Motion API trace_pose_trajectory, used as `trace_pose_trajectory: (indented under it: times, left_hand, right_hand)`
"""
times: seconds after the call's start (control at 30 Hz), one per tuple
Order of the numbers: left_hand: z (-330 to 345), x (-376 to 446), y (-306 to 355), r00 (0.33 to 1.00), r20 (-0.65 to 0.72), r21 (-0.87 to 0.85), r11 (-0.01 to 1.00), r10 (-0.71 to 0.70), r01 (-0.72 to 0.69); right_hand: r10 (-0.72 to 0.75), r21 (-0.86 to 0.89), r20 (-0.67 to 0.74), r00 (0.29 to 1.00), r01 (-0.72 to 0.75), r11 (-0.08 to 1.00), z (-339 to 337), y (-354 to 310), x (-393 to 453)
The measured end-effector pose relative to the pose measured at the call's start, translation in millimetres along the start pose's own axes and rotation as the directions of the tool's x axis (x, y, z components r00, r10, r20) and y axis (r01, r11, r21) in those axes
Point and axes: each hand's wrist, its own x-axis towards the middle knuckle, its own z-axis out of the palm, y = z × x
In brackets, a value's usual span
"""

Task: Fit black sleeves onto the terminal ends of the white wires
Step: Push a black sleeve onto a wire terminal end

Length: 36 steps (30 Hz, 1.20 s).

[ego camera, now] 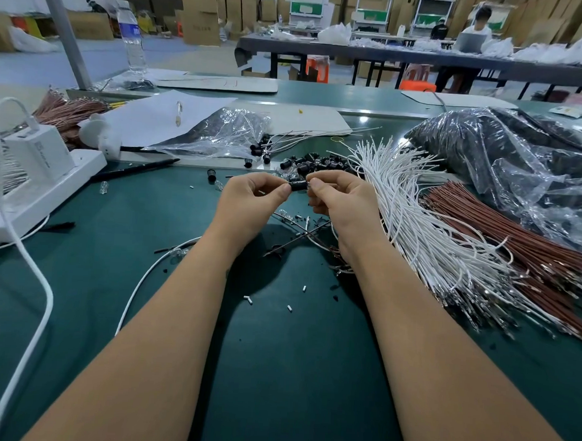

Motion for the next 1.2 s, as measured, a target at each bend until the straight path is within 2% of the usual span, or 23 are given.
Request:
trace_pose_trajectory:
  times: [0.17,0.33,0.57,0.8,1.2]
  left_hand:
    - [-0.2,0.7,-0.9,1.0,-0.02,-0.017,1.0,0.001,-0.001]
    - [-0.8,1.1,-1.3,1.0,-0.023,-0.002,1.0,-0.008,0.008]
    - [-2.0,-2.0,-1.0,1.0,-0.028,-0.015,1.0,-0.012,0.011]
    - [-2.7,-1.1,-6.0,0.999,-0.002,-0.004,0.999,-0.05,0.05]
    - [-2.9,-2.9,-4.8,0.999,0.032,-0.051,0.998,-0.032,0.034]
  right_hand:
    - [0.007,0.043,0.007,1.0,-0.007,0.999,-0.4,1.7,0.0]
    - [0.101,0.112,0.01,0.995,-0.102,0.989,1.1,3.7,1.4]
    - [0.128,0.12,0.087,0.988,-0.138,0.983,1.3,4.6,-2.5]
    - [0.114,0.121,0.096,0.989,-0.125,0.985,1.5,6.6,-3.2]
    - [0.081,0.065,0.125,0.989,-0.09,0.994,2.2,10.2,-3.9]
